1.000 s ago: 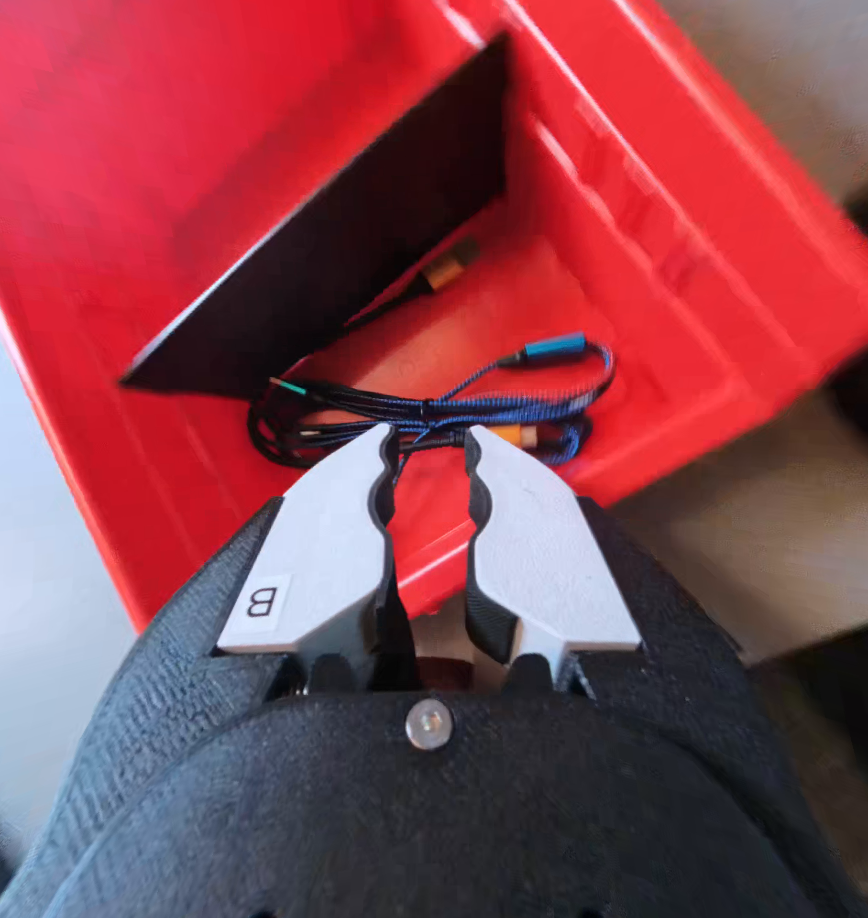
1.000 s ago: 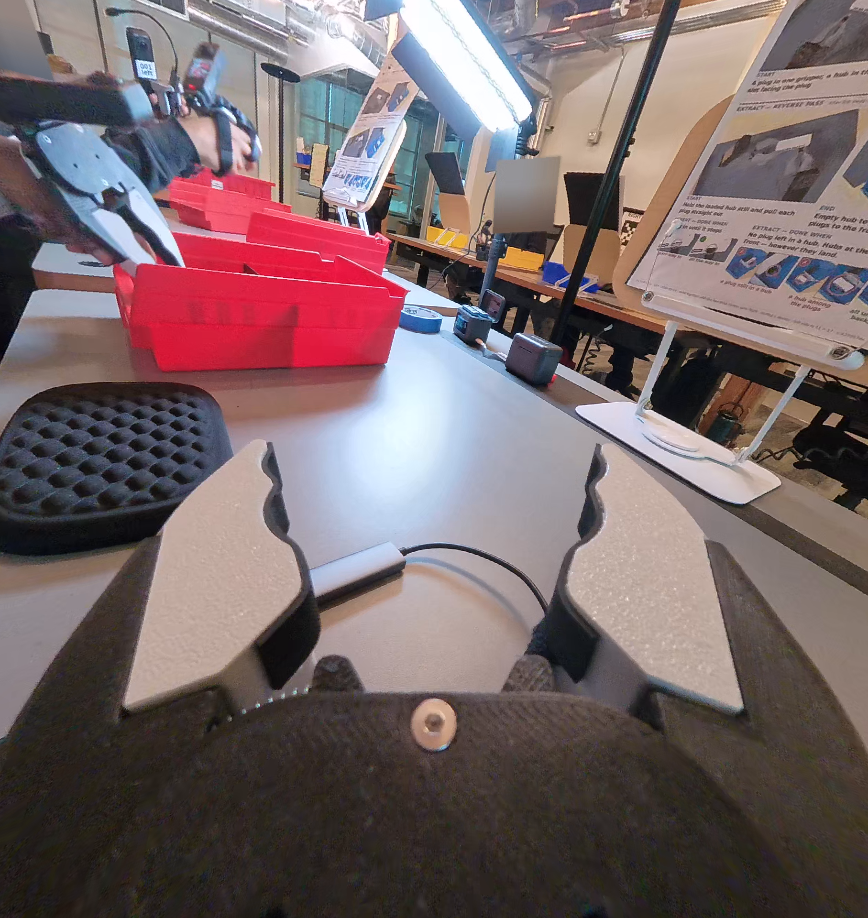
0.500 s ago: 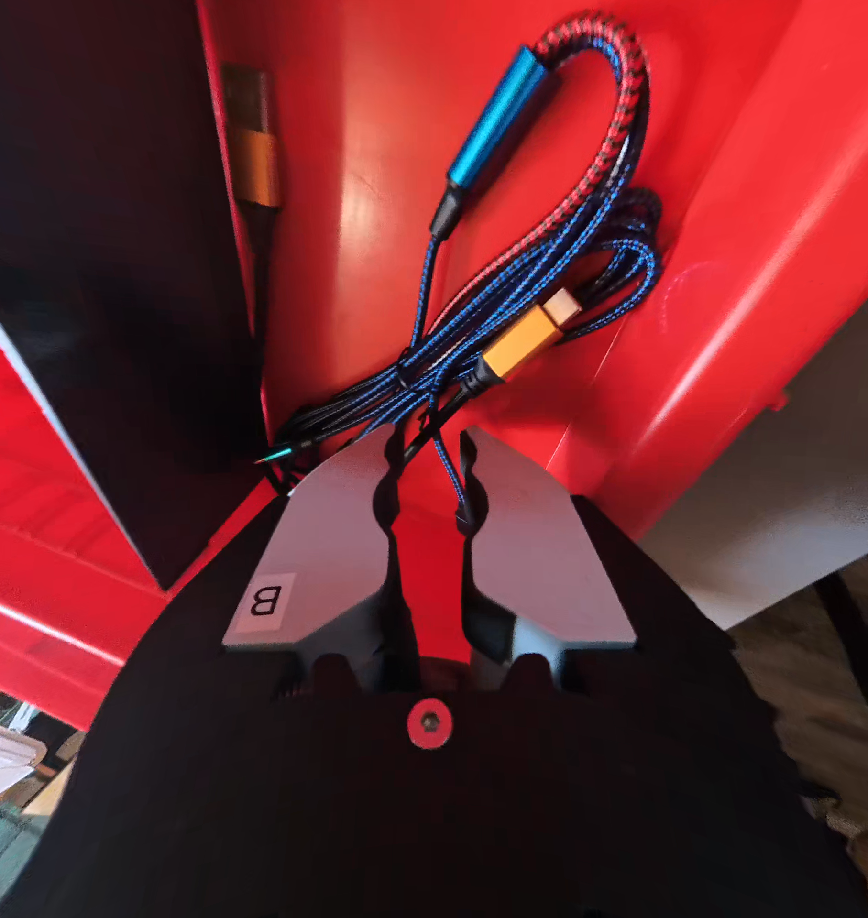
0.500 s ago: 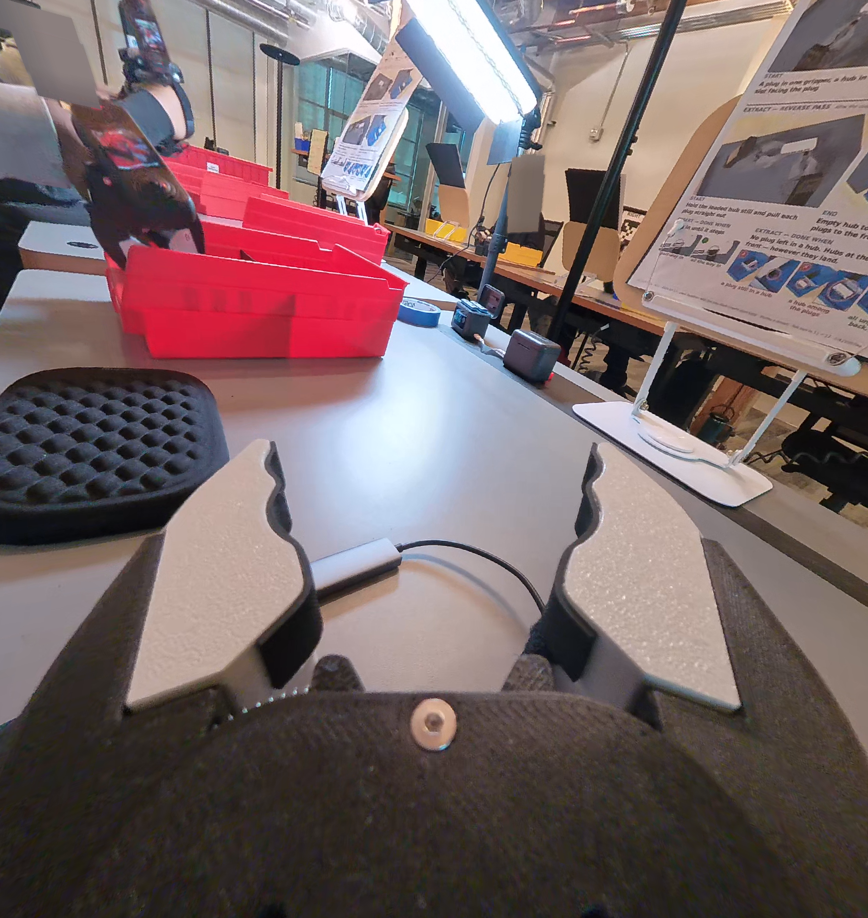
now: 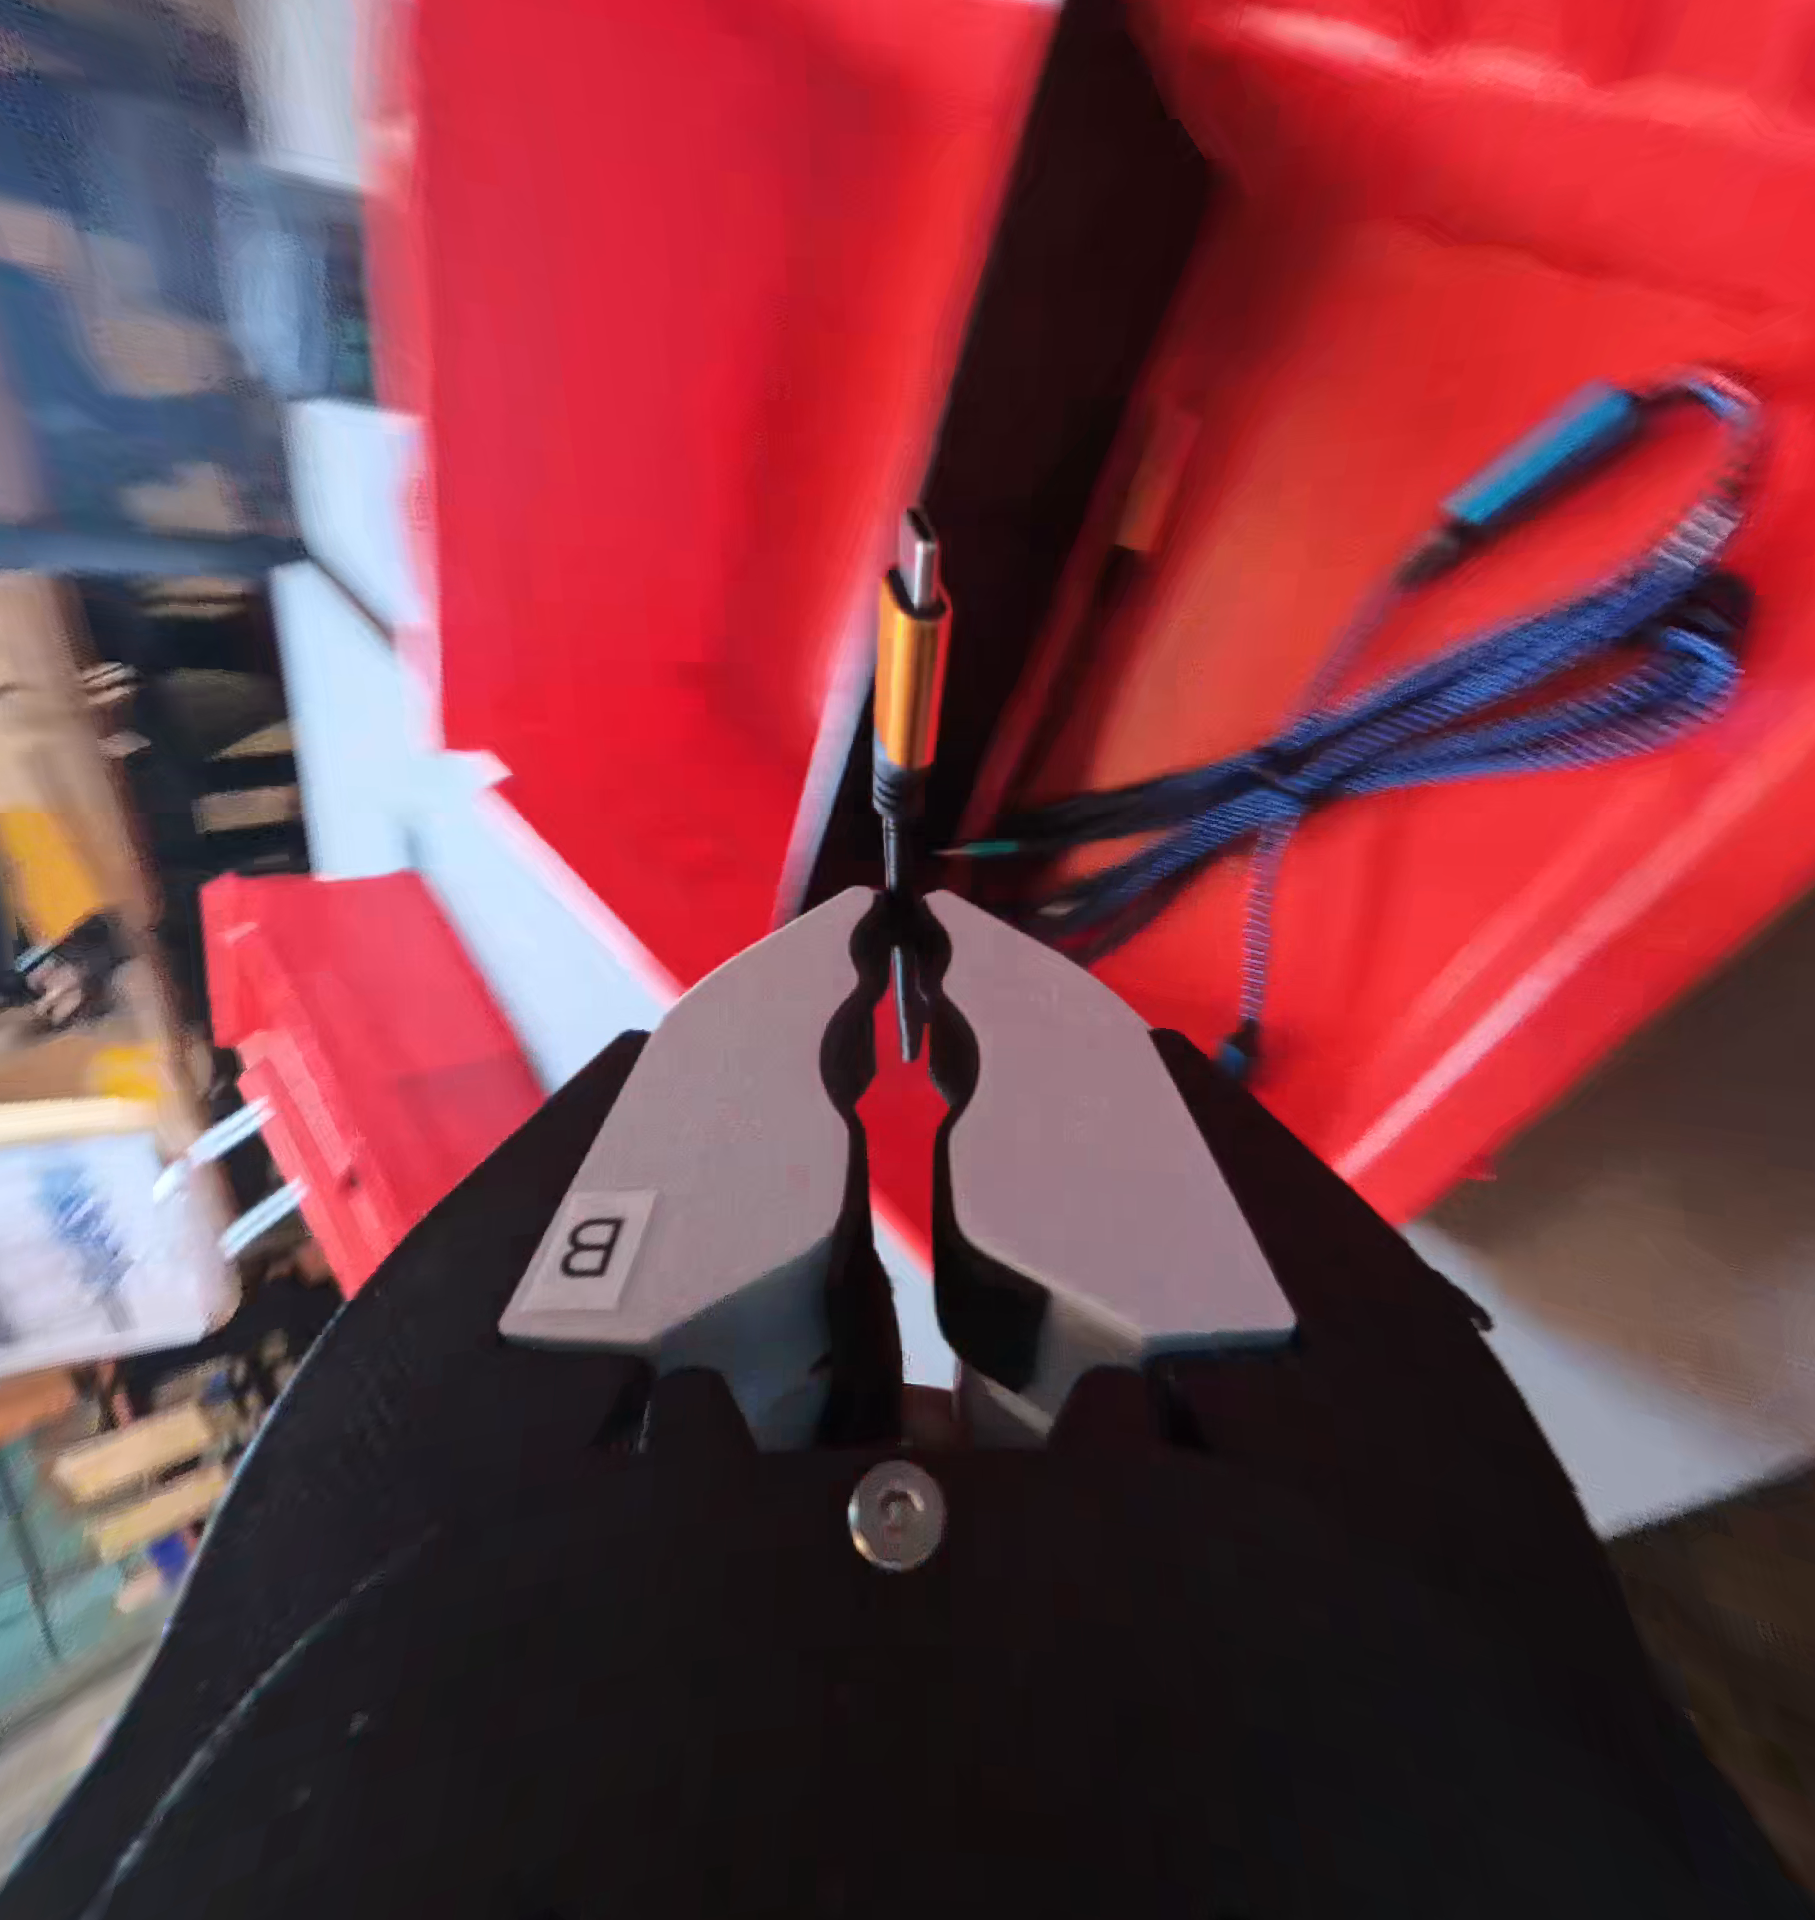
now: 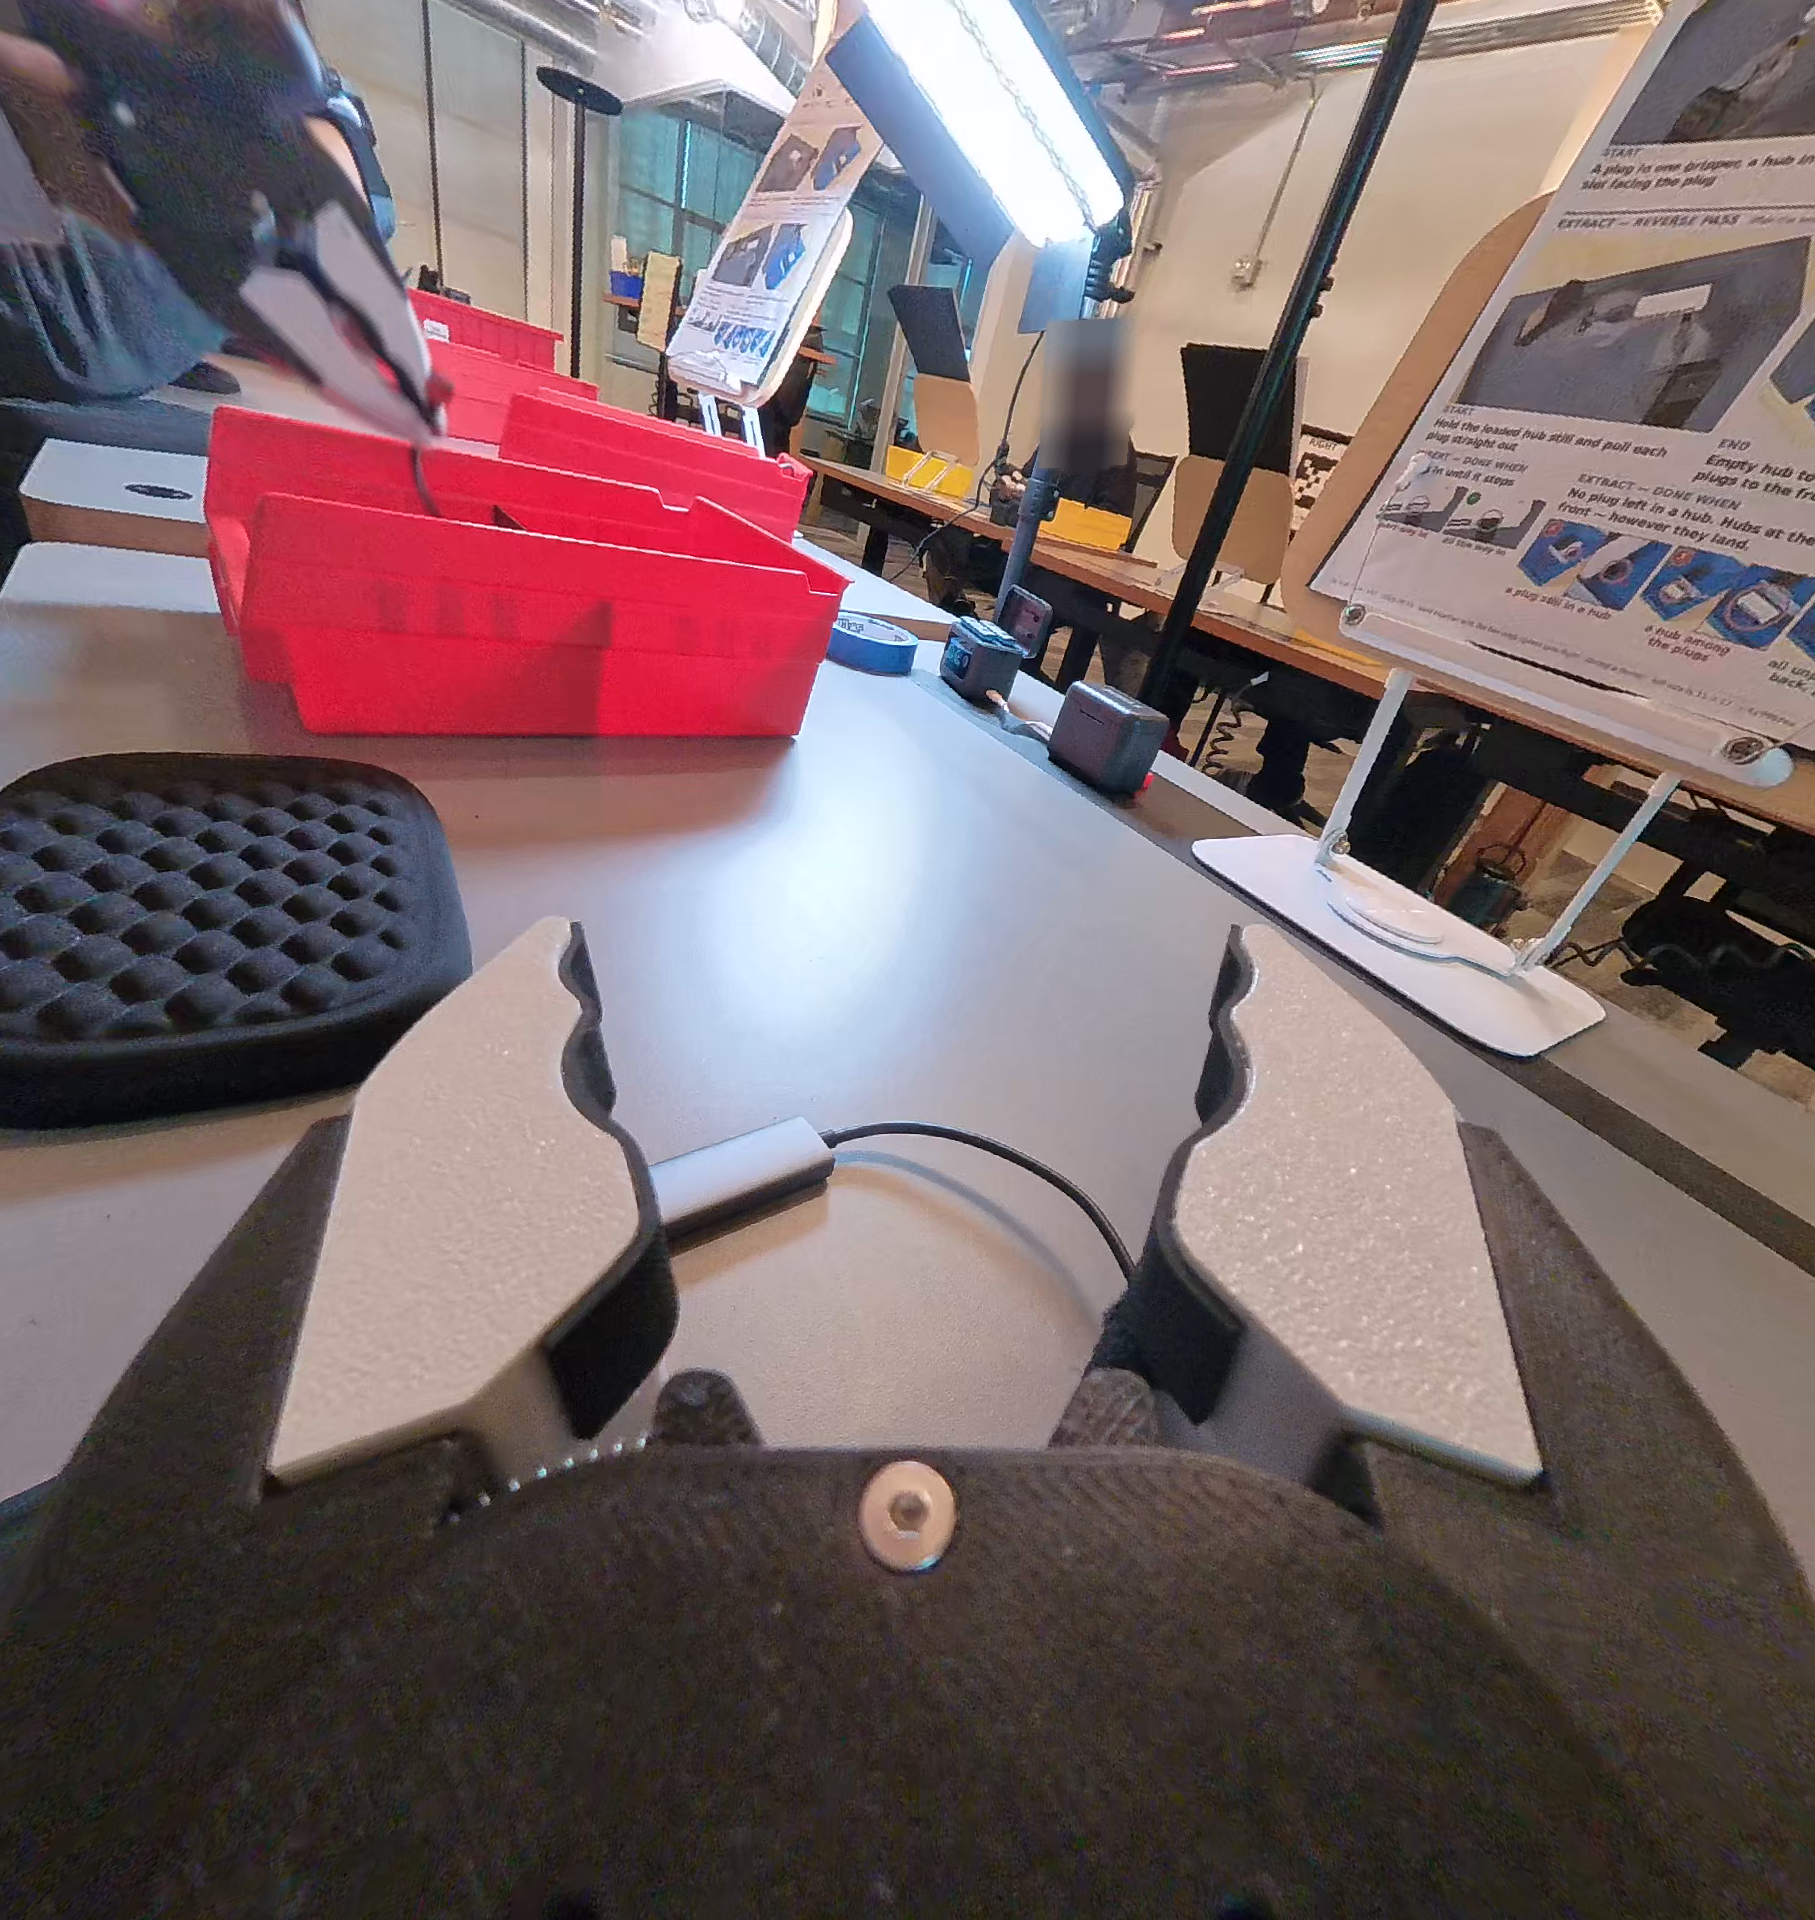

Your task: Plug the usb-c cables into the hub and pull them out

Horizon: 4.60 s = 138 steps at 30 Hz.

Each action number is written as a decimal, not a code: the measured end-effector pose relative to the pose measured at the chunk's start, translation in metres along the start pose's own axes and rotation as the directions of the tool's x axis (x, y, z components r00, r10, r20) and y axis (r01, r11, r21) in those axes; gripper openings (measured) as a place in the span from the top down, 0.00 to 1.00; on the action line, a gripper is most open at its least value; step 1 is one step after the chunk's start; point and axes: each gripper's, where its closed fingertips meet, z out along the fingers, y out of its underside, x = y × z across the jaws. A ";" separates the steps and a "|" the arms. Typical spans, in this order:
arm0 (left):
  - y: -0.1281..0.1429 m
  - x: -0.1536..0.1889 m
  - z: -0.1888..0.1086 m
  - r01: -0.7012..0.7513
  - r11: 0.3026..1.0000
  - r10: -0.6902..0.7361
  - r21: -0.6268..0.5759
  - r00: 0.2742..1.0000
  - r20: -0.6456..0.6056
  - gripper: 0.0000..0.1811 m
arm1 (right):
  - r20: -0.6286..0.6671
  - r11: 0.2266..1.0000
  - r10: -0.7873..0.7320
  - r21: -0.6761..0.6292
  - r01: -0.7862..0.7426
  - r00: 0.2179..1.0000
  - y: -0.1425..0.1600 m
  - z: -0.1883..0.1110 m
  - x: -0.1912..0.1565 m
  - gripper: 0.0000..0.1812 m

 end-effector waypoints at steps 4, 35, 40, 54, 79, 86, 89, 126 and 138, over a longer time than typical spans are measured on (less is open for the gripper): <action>-0.007 -0.091 -0.060 0.229 0.945 -0.307 0.234 0.868 0.391 0.97 | 0.005 1.000 -0.002 0.000 0.002 1.000 0.000 0.000 -0.001 0.39; -0.331 0.186 -0.029 -0.091 0.727 -0.186 0.681 0.928 0.323 0.98 | 0.392 0.983 0.178 -0.112 -0.145 0.903 -0.008 -0.002 -0.081 0.80; -0.324 0.171 -0.039 -0.160 0.756 -0.240 0.635 0.834 0.496 0.98 | 0.369 0.933 0.359 -0.168 -0.318 0.857 -0.011 0.010 -0.085 0.80; -0.326 0.175 -0.036 -0.188 0.763 -0.211 0.618 0.832 0.513 0.98 | 0.286 0.944 0.324 -0.165 -0.287 0.902 -0.007 0.020 -0.082 0.93; -0.353 0.210 -0.084 0.542 0.301 0.072 0.784 0.807 -0.586 0.96 | 0.463 0.985 0.158 -0.016 -0.170 0.872 -0.028 -0.004 -0.092 0.86; -0.357 0.229 -0.073 0.419 0.407 0.107 0.812 0.860 -0.498 0.96 | 0.498 0.997 -0.012 -0.063 0.050 0.867 -0.004 -0.012 -0.101 0.86; -0.355 0.228 -0.077 0.450 0.383 0.126 0.807 0.840 -0.528 0.96 | 0.509 0.997 -0.013 -0.053 0.046 0.861 -0.006 -0.013 -0.103 0.90; -0.347 0.226 -0.108 0.510 0.206 0.238 0.835 0.802 -0.548 0.91 | 0.551 0.997 -0.027 0.070 -0.014 0.834 -0.029 -0.011 -0.125 0.94; -0.346 0.226 -0.109 0.511 0.197 0.244 0.837 0.801 -0.547 0.93 | 0.559 0.998 0.014 0.046 -0.048 0.829 -0.028 -0.010 -0.124 0.94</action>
